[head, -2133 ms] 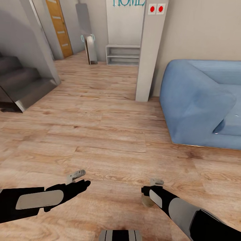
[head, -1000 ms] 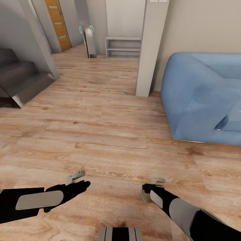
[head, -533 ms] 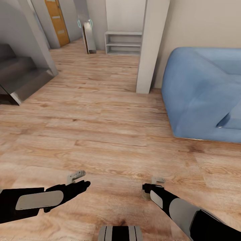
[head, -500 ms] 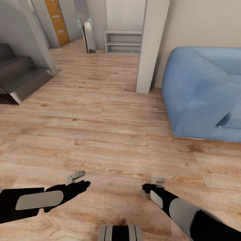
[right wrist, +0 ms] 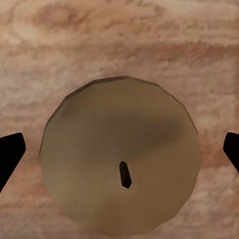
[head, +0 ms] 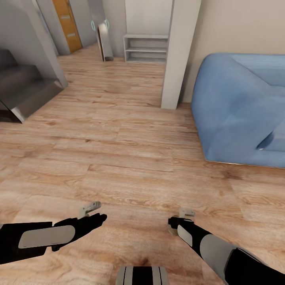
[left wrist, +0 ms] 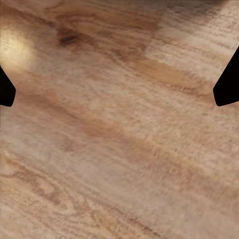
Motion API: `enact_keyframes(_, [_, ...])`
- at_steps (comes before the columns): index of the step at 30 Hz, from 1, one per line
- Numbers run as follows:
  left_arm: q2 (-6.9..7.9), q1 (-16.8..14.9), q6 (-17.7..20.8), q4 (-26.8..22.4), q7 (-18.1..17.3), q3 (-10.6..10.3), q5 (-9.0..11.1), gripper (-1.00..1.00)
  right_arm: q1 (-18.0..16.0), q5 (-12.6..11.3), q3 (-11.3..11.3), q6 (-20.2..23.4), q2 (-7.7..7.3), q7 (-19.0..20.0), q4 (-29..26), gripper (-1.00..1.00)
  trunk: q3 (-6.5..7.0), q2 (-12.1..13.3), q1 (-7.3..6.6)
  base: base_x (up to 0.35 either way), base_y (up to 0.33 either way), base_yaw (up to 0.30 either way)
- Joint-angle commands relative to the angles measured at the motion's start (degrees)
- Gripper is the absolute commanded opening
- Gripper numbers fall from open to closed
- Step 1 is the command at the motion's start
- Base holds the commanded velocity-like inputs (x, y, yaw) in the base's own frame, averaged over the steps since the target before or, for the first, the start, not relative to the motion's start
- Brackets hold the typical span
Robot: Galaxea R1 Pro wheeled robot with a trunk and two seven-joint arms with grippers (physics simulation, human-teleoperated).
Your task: Place each of the two pumpkins and all three candles from the living room inside a cabinet in the living room (use any cabinet), then make sure every cabinet is closed, and position the cauldron so it is next to a table in the living room.
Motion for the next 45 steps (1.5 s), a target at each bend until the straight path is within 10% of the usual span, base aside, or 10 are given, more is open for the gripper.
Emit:
enact_keyframes(1, [0.01,-0.1,-0.3,-0.1,0.0,-0.1,0.3,1.00,0.0,-0.2,0.4,0.3,-0.02,-0.4,-0.1,1.00,-0.27,0.0,0.01,0.000,0.000,0.000])
enact_keyframes(45, [-0.08,-0.1,-0.3,-0.1,0.0,-0.5,0.3,1.00,0.0,-0.2,0.4,0.3,0.09,-0.4,-0.1,1.00,-1.60,-0.1,0.17,0.000,0.000,0.000])
